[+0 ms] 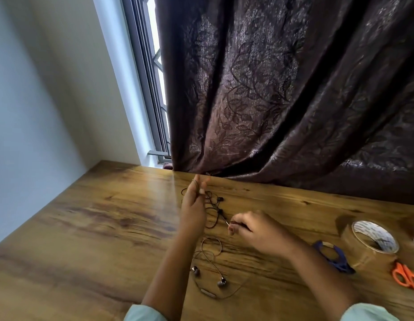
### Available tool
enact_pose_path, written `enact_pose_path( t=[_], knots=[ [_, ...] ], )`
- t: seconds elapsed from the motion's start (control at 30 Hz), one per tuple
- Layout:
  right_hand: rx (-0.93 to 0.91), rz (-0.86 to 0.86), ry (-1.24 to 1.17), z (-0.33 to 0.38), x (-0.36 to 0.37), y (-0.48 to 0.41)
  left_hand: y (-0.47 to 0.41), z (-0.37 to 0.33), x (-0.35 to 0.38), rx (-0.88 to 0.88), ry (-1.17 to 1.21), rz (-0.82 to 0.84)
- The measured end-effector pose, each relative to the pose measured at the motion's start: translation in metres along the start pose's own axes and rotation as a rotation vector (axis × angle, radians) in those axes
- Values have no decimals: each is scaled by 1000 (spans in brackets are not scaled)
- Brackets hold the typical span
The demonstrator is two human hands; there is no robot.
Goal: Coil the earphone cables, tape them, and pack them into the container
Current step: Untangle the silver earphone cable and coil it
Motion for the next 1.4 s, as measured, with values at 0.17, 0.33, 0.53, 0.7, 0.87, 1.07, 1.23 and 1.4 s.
enact_pose_path(
  t=[0.17, 0.33, 0.53, 0.7, 0.87, 1.07, 1.23, 1.4],
  knots=[
    [-85, -94, 82, 12, -42, -2, 26, 28, 44, -52, -467, 417],
    [-117, -345, -36, -3, -73, -2, 56, 30, 59, -216, -84, 596],
    [-30, -418, -193, -25, -44, 1, 82, 0, 66, -262, 518, 963],
    [36, -134, -341, -20, 24, -3, 59, -16, 47, -132, 562, 655],
    [83, 188, -472, -2, 63, 6, 31, -15, 14, -62, 404, 346],
    [4, 138, -479, 10, 32, 1, 18, 7, -5, 83, -257, 97],
    [-31, 7, -462, 10, -5, -6, 42, 29, 32, -19, -481, 366],
    [-89, -283, -380, -2, -56, -10, 53, 41, 40, -266, -77, 503]
  ],
)
Point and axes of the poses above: each hand's wrist, its own y-axis away from the middle knuckle, its own x-axis out of the palm, z = x × y, the point moved 10 cm from there along -y, towards the middle knuckle, and after that the axes turned 15 degrees about -x, right-handed, at the moved point
